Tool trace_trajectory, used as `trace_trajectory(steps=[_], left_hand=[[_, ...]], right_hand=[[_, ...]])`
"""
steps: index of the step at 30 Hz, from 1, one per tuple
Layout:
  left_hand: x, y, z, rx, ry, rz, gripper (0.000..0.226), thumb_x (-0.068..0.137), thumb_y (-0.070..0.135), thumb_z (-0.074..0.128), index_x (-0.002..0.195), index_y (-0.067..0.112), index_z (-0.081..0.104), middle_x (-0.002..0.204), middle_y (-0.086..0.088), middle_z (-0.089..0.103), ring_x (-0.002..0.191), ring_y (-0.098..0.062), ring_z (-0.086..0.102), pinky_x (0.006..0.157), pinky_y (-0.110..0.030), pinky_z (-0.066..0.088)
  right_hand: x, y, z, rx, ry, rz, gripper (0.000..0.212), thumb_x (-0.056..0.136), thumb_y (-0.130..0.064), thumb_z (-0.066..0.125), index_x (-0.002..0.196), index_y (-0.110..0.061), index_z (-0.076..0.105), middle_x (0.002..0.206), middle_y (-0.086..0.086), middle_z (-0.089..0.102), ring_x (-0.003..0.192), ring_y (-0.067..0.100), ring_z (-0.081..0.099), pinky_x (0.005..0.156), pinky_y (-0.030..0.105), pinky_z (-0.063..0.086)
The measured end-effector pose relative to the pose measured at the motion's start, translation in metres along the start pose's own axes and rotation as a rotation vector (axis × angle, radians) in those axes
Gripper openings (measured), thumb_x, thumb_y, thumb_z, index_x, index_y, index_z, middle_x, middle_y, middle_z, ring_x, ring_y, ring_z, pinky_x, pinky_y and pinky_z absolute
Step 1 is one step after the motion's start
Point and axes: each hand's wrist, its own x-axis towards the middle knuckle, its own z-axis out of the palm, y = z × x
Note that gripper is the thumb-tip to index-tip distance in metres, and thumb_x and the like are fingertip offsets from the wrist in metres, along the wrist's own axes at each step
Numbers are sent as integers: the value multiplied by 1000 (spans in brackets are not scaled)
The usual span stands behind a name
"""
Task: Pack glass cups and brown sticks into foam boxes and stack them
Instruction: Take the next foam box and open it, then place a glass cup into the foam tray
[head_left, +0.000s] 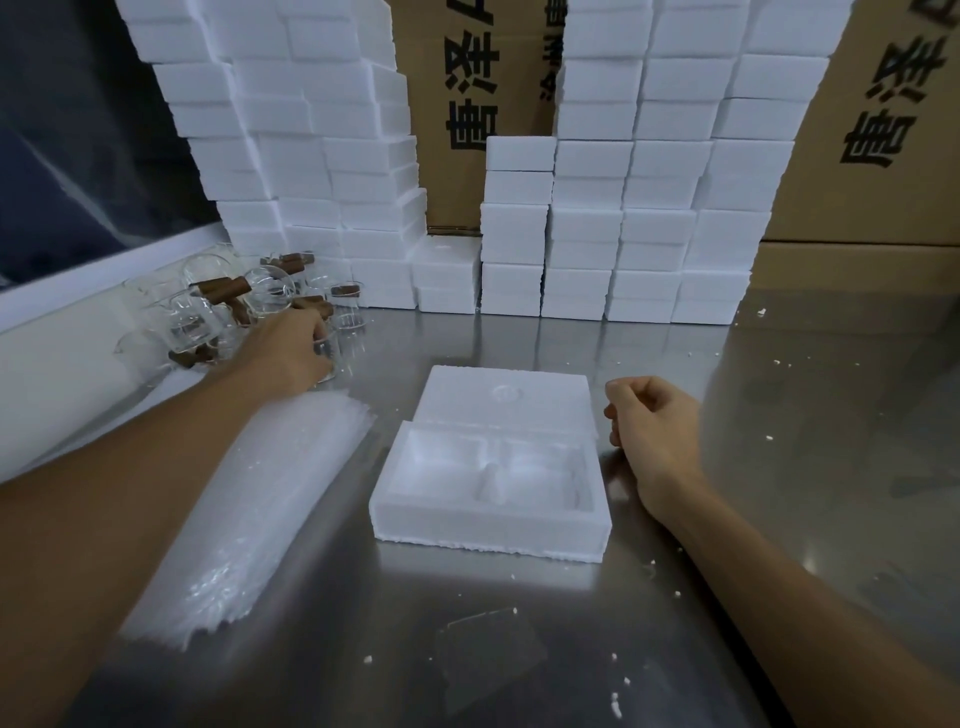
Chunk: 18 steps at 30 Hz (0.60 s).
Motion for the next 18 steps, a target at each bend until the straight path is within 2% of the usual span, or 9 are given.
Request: trace_trajectory(steps=[4,8,11,15,18], left_hand=[[-2,10,6,-23,0,-13,6,84,12,74,83,15,69,93,-10,68,87,-30,64,81,-41,55],[-7,21,10,-10,40,-32,22,85,9,71,68,18,61,83,-9,64,87,-33,62,83,-44,54],[-11,35,5,-31,108,12,27,90,12,66,65,19,56,85,-10,64,87,-33,62,84,-46,54],[-20,57,-9,-101,202,93,17,93,16,54,77,18,56,85,-4,60,81,-27,57,68,-37,46],[-33,70,-25,-292,127,135,15,92,20,53,78,24,57,78,3,62,71,-19,57,60,-32,42]], right_hand=[[0,0,0,-6,-4,-2,12,92,-15,61,85,-16,71,66,-5,65,53,4,54,55,25,48],[-2,-1,-1,-4,-14,-2,12,91,-14,61,84,-16,71,64,-6,64,47,0,52,53,23,48],[-3,-4,-1,10,-26,-4,12,92,-13,61,84,-15,71,65,-4,64,48,1,53,49,18,47],[-6,-11,-2,43,-46,19,12,94,-14,62,87,-15,71,64,-5,64,51,2,54,49,16,48],[-9,-26,-2,12,-79,-7,11,96,-17,62,89,-17,71,71,-6,67,59,2,60,53,13,48]])
